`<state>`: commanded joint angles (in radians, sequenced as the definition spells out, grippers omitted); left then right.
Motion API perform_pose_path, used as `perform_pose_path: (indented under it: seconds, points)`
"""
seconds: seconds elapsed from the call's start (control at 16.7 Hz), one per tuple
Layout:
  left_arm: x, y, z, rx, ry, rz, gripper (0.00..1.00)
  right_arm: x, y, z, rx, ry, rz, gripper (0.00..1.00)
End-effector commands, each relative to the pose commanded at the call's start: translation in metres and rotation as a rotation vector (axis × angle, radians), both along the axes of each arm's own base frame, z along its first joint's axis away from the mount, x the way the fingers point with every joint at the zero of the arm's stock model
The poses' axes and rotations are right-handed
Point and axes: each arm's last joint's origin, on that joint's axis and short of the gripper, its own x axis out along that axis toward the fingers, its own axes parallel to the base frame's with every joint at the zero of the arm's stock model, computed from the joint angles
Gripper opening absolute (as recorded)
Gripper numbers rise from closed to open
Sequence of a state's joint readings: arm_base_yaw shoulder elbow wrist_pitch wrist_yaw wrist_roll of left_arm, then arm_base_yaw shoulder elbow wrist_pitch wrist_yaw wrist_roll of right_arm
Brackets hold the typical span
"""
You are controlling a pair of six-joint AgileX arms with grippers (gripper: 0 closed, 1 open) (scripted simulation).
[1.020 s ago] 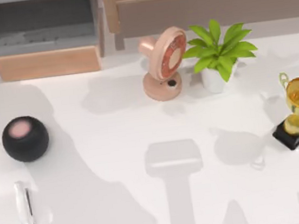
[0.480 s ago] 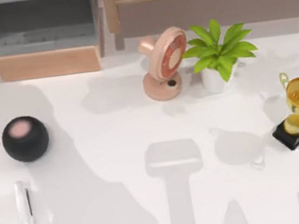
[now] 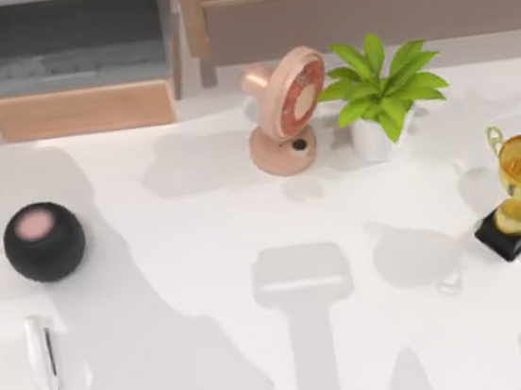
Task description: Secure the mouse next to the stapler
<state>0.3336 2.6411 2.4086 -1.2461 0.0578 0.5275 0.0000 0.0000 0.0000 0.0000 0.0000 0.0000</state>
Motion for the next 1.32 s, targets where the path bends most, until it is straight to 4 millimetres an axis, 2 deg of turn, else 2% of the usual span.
perform_pose_path:
  seconds: [0.48,0.6,0.78,0.96,1.14,1.32]
  points:
    - [0.0,0.001,0.002,0.002,-0.003,0.0,0.0,0.0,0.0,0.0,0.0,0.0,0.0,1.0]
    - [-0.003,0.002,0.012,0.007,-0.014,0.009,0.0,0.0,0.0,0.0,0.0,0.0,0.0,1.0]
    - [-0.014,0.0,0.045,0.029,-0.049,0.046,0.0,0.0,0.0,0.0,0.0,0.0,0.0,1.0]
    - [-0.03,-0.006,0.095,0.072,-0.153,0.104,0.0,0.0,0.0,0.0,0.0,0.0,0.0,1.0]
    - [-0.053,-0.027,0.141,0.084,-0.247,0.157,0.0,0.0,0.0,0.0,0.0,0.0,0.0,1.0]
    - [-0.08,-0.061,0.157,0.045,-0.238,0.209,0.0,0.0,0.0,0.0,0.0,0.0,0.0,1.0]
